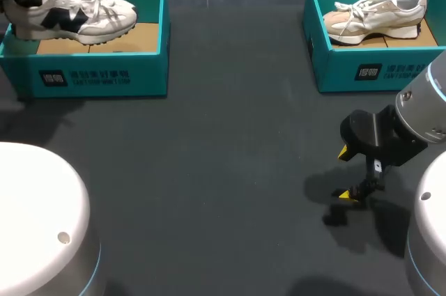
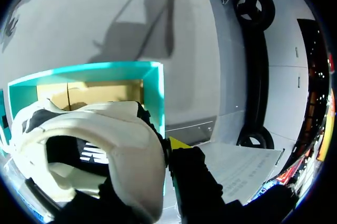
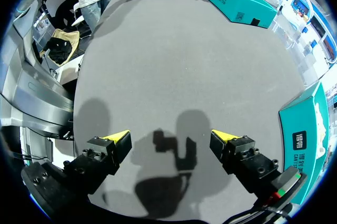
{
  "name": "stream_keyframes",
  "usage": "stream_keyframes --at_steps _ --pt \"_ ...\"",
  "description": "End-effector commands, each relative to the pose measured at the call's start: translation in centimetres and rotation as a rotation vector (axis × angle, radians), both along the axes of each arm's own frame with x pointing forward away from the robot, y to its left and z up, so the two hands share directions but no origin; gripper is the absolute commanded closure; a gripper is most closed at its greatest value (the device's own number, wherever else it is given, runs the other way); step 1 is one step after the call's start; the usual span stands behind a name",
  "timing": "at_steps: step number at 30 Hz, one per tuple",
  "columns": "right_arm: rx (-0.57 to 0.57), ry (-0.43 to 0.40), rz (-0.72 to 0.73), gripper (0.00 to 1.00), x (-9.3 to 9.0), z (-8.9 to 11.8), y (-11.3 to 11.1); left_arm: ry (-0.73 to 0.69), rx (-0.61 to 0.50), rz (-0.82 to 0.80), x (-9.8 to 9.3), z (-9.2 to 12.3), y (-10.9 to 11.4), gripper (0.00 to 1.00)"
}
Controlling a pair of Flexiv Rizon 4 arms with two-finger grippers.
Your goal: Take the shoe out of the shoebox, open the shoe tongue, remove and reinsert the insole, then place the shoe into the shoebox
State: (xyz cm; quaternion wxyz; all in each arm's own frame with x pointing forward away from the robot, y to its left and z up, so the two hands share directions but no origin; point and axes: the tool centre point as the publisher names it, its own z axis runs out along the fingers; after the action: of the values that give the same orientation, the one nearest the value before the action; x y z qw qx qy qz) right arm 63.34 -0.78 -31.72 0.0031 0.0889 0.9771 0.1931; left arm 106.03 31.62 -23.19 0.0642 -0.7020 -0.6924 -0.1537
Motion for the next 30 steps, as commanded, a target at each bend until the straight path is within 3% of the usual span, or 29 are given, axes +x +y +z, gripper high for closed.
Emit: stream_keyframes --at_steps 1,3,11,30 --pt "-0.001 -0.003 -0.001 0.0 -0.2 0.0 0.0 0.003 -0.001 0.0 0.1 0.2 0.1 1.0" --pt "-0.001 -0.003 -0.001 0.0 -0.2 0.0 0.0 0.003 -0.001 0.0 0.1 0.2 0.1 1.0" --pt "-0.001 -0.003 -0.001 0.0 -0.2 0.0 0.0 0.046 0.03 0.004 0.6 -3.7 -1.5 1.0" --pt "-0.001 -0.003 -0.001 0.0 -0.2 0.0 0.0 0.091 0.048 -0.014 -0.5 -7.5 -1.9 1.0"
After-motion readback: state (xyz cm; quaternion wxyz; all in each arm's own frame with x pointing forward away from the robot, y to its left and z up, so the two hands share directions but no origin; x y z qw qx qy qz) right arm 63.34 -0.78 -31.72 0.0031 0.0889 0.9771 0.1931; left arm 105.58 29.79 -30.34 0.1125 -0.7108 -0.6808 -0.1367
